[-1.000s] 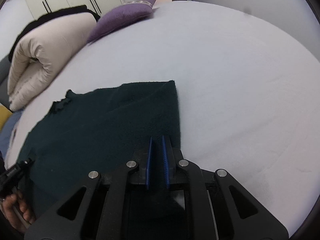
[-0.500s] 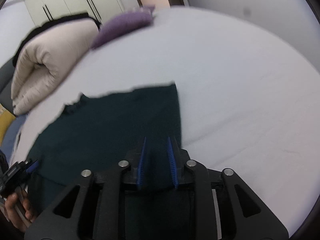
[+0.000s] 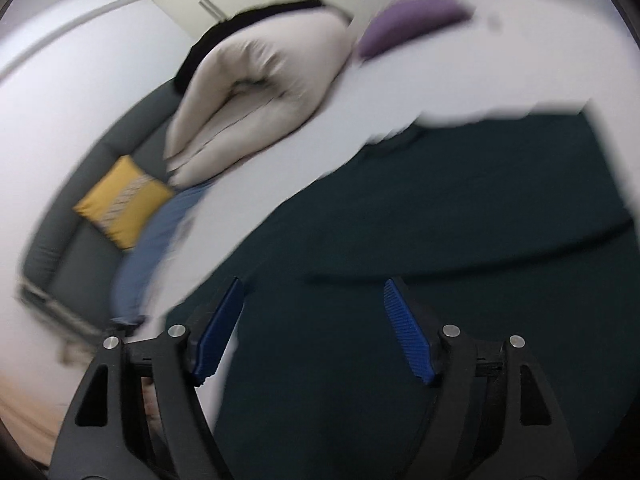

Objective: Fold small clothes

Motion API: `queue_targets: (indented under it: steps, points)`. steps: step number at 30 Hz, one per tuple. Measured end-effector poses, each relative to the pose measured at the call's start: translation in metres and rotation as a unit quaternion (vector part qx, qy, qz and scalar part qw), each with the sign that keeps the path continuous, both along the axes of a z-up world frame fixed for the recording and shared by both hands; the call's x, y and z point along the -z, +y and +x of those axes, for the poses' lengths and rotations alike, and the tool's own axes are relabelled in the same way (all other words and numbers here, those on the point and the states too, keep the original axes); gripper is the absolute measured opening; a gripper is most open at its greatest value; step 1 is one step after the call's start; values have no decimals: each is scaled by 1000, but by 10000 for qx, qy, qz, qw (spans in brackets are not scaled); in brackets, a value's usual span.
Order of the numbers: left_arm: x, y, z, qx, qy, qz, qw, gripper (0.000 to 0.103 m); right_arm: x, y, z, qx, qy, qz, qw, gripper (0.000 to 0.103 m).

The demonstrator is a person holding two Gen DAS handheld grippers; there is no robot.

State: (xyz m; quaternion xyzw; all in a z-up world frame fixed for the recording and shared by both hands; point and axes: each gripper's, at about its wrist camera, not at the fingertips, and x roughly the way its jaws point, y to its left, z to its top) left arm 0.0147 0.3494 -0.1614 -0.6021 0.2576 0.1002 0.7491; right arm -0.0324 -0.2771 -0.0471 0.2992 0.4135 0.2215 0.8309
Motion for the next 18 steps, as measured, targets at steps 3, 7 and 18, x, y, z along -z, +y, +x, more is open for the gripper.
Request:
queue_targets:
  steps: [3, 7, 18]
  points:
    - [13, 15, -5, -411, -223, -400, 9981, 87, 12, 35, -2, -178, 189, 207, 9994, 72]
    - [23, 36, 5, -821, -352, -693, 9936, 86, 21, 64, -11, -310, 358, 352, 9983, 72]
    - [-30, 6, 55, -36, -124, 425, 9990, 8, 22, 28, -33, -109, 331, 385, 9987, 72]
